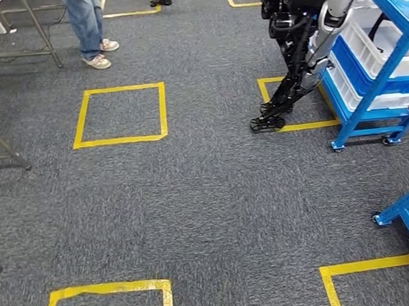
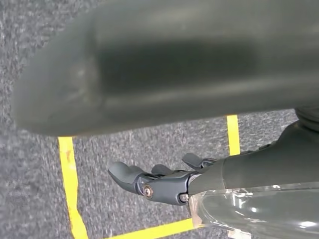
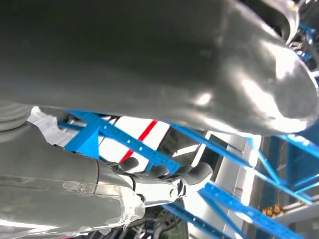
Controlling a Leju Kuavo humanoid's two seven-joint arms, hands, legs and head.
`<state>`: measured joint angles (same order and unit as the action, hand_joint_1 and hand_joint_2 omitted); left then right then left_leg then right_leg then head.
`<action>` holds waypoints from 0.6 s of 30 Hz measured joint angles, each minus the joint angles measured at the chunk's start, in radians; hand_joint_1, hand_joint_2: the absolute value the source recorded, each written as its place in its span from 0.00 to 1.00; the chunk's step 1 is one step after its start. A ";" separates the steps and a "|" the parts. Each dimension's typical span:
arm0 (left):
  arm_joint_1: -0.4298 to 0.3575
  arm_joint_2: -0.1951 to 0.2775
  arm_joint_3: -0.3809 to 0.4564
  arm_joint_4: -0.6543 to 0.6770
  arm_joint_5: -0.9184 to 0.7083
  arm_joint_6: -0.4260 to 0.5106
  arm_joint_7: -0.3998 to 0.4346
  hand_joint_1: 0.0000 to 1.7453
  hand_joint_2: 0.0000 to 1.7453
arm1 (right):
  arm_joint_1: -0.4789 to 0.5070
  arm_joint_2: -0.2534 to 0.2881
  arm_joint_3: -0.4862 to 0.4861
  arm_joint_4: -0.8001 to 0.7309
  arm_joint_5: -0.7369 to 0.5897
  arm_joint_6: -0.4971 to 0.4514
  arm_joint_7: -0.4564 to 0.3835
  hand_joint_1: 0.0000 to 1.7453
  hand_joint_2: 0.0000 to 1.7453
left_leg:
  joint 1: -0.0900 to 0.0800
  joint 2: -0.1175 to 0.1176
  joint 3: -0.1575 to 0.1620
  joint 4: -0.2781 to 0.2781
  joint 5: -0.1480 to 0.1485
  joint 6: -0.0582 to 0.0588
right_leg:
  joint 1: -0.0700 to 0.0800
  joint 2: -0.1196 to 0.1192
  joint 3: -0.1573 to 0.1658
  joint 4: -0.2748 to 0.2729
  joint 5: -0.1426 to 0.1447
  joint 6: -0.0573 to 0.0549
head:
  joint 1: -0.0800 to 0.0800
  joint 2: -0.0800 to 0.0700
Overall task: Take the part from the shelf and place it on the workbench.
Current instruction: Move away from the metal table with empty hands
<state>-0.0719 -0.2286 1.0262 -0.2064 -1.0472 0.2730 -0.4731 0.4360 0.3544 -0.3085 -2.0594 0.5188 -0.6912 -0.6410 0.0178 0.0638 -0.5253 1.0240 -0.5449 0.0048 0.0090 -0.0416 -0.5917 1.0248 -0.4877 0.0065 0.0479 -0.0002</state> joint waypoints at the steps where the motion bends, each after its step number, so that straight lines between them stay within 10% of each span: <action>1: -0.001 0.000 0.000 0.000 0.000 0.000 0.000 0.00 0.00 | 0.001 0.000 0.000 0.000 0.000 0.000 0.000 0.00 0.00 | 0.002 0.003 0.003 -0.002 -0.003 -0.006 | -0.001 0.008 0.001 -0.004 0.002 -0.007 | 0.000 0.000; 4: -0.004 -0.001 0.001 0.000 0.000 0.000 0.000 0.00 0.00 | 0.000 0.001 -0.002 0.001 -0.002 0.000 0.000 0.00 0.00 | 0.005 -0.028 -0.024 0.066 -0.051 -0.013 | -0.006 0.029 0.010 -0.019 0.008 -0.029 | -0.002 0.000; 8: 0.003 0.000 0.003 0.000 0.000 0.000 -0.001 0.00 0.00 | -0.002 0.003 -0.003 0.004 -0.007 0.000 -0.001 0.00 0.00 | 0.001 -0.053 -0.143 0.282 -0.118 -0.011 | -0.001 0.065 0.016 -0.019 0.003 -0.039 | -0.003 0.000; 12: 0.003 0.002 0.004 0.000 0.000 0.001 -0.001 0.00 0.00 | -0.002 0.003 -0.004 0.009 -0.012 0.001 -0.001 0.00 0.00 | 0.002 -0.086 -0.068 0.079 0.017 -0.002 | 0.000 0.108 0.031 -0.013 -0.008 -0.032 | -0.002 0.000; 18: -0.003 0.003 0.006 0.000 -0.009 0.000 0.000 0.00 0.00 | -0.027 0.003 -0.035 0.057 -0.034 0.046 0.052 0.00 0.00 | 0.003 -0.089 -0.036 0.002 0.037 0.020 | -0.005 0.117 0.016 0.010 -0.027 0.001 | 0.000 0.000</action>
<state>-0.0746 -0.2259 1.0318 -0.2064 -1.0564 0.2732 -0.4734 0.4093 0.3577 -0.3439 -2.0021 0.4847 -0.6454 -0.5892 0.0205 -0.0250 -0.5609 1.0256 -0.5076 0.0252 0.0042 0.0750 -0.5762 1.0350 -0.5147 0.0075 0.0476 -0.0003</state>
